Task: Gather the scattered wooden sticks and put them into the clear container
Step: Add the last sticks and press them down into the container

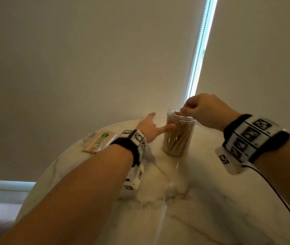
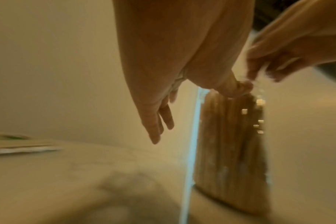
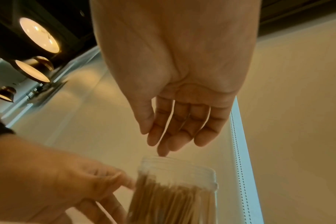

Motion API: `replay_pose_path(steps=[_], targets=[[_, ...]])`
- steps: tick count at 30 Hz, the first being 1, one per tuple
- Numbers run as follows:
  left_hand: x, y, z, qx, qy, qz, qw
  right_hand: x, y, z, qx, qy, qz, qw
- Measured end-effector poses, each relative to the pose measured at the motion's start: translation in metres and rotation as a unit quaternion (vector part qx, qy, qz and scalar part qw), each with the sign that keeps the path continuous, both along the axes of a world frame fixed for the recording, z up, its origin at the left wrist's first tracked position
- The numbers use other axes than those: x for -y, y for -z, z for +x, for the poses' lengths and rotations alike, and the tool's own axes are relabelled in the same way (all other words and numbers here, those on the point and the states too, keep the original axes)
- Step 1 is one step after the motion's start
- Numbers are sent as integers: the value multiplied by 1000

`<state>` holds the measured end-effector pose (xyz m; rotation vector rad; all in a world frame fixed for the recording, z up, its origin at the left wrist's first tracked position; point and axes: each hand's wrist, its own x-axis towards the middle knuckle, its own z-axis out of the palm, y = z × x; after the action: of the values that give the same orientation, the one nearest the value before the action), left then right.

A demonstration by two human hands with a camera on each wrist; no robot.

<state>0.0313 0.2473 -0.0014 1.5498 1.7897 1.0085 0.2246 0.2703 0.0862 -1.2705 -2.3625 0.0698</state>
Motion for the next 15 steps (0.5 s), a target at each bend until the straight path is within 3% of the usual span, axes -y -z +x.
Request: replay_pose_path(steps=[2,5,9,12,15], targets=[[5,-1,-37,-109,-59,-42,991,20,11,11,-9,-8,-5,1000],[14,4,-93,-232,-147,-115,955,50,36,22,-16,-9,-14,1000],[37,19,-124,-358,-127,-237,894,85,65,21,-18,-19,-76,997],[45,25,-118,-385,-138,-232,882,97,81,13,2,-22,-110,994],[56,18,-98,-367,-127,-193,901,101,87,3,8,-35,-126,991]])
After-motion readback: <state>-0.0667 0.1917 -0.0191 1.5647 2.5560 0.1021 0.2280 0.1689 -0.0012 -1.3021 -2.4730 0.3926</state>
